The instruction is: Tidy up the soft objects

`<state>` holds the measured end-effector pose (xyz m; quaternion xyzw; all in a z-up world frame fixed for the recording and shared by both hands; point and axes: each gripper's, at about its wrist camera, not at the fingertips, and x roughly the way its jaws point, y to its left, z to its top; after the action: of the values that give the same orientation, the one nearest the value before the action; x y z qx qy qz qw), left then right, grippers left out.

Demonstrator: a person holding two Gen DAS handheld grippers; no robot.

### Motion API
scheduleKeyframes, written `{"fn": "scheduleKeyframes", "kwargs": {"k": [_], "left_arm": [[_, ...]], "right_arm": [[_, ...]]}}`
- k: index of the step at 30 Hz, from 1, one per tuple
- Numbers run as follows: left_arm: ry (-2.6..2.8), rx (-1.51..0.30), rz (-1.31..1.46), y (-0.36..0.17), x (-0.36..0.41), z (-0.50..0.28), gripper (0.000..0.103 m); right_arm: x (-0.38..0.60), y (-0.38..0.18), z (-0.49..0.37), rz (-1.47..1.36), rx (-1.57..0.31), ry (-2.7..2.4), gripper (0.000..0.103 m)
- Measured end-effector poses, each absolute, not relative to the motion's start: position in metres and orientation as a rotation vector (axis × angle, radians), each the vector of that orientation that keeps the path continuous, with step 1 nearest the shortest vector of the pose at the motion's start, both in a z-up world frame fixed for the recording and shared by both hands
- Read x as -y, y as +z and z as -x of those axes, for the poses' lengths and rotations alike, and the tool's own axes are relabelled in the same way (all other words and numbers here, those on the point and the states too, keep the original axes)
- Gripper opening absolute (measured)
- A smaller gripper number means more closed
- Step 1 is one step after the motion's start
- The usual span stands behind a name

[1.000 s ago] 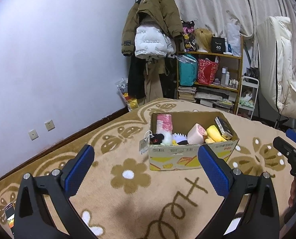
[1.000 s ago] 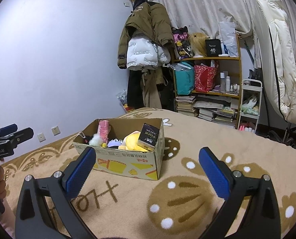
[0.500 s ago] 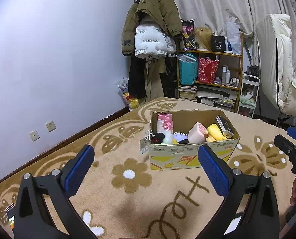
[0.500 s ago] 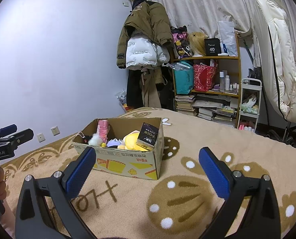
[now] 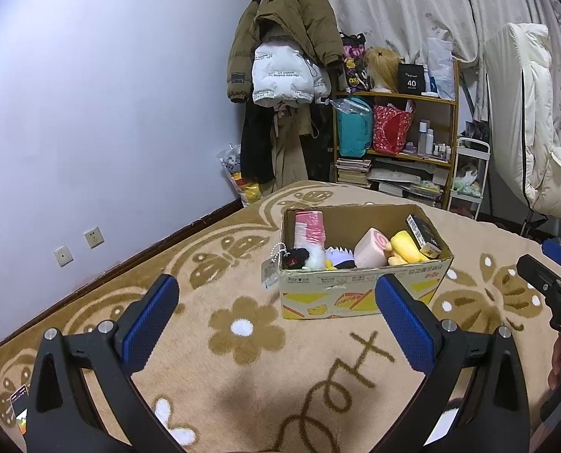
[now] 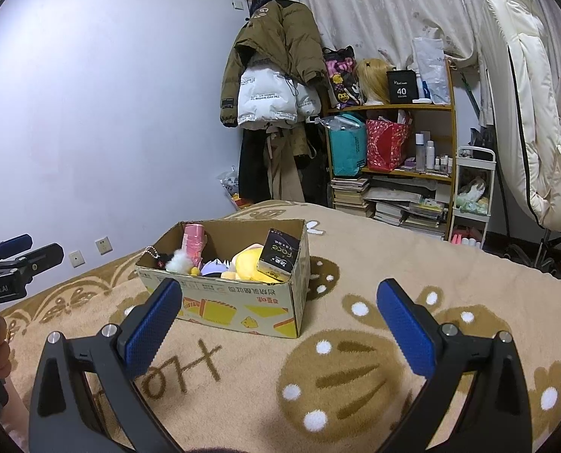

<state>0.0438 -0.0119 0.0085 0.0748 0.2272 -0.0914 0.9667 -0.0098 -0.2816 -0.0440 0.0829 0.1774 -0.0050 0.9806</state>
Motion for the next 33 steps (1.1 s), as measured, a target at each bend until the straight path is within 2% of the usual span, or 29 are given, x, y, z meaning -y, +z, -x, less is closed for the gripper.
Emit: {"fn": "scheduleKeyframes", "kwargs": {"k": [33], "left_arm": [[-0.211, -0.468, -0.172, 0.007, 0.019, -0.042, 0.103]], "right_arm": [[0.282, -0.054, 0.016, -0.169, -0.374, -0.018, 0.103]]}}
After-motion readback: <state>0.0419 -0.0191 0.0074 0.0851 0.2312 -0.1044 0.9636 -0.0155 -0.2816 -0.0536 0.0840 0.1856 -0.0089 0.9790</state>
